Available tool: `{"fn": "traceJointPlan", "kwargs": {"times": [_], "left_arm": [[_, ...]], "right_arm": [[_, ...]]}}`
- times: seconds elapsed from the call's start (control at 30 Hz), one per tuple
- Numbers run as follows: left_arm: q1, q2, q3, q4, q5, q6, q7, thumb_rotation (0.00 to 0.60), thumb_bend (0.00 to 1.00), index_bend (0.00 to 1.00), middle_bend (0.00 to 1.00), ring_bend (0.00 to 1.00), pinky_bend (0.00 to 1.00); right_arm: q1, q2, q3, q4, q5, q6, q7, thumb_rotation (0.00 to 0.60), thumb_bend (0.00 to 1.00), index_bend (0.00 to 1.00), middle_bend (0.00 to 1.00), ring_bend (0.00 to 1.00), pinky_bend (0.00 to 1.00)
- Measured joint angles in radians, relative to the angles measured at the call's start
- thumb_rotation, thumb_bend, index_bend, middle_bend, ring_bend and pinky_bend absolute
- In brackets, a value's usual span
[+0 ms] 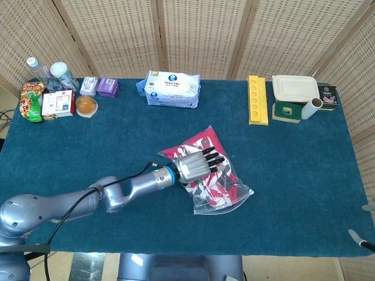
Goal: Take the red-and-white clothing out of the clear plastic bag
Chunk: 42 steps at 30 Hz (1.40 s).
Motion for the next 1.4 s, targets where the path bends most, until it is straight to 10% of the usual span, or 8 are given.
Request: {"fn": "traceJointPlan", "kwargs": {"times": [0.13, 0.23, 0.4, 0.57, 1.03, 1.4], "left_arm": [[-0.033, -0.061, 0.001, 0.072, -0.034, -0.041, 0.008, 0.6, 0.0, 0.02, 0.0, 0.0, 0.02], [-0.05, -0.095, 0.004, 0.115, -0.055, -0.058, 0.012, 0.6, 0.0, 0.21, 0.07, 0.06, 0.13], [-0.056, -0.125, 0.006, 0.159, -0.069, -0.039, 0.016, 0.6, 0.02, 0.63, 0.47, 0.44, 0.51], [-0.03, -0.152, 0.005, 0.189, -0.066, 0.061, -0.011, 0.6, 0.15, 0.77, 0.65, 0.63, 0.71], [0.063, -0.248, 0.014, 0.365, 0.042, 0.528, -0.419, 0.6, 0.2, 0.83, 0.71, 0.7, 0.76], [0.133, -0.394, 0.037, 0.705, 0.13, 0.916, -0.785, 0.6, 0.16, 0.83, 0.71, 0.7, 0.76]], "right_arm": [[0.001, -0.002, 0.002, 0.007, 0.002, -0.005, 0.011, 0.542, 0.08, 0.36, 0.24, 0.26, 0.24], [0.0, -0.002, 0.003, 0.009, 0.001, -0.005, 0.014, 0.541, 0.08, 0.36, 0.24, 0.26, 0.24], [-0.001, 0.001, 0.005, 0.01, 0.003, -0.005, 0.019, 0.542, 0.08, 0.36, 0.24, 0.26, 0.24], [0.004, 0.001, 0.005, 0.006, -0.005, -0.01, 0.016, 0.546, 0.08, 0.36, 0.24, 0.26, 0.24], [0.026, 0.028, 0.013, -0.029, -0.044, -0.01, -0.01, 0.542, 0.08, 0.36, 0.24, 0.26, 0.26], [0.081, 0.073, 0.051, -0.058, -0.114, 0.007, -0.009, 0.542, 0.08, 0.36, 0.28, 0.32, 0.32]]}}
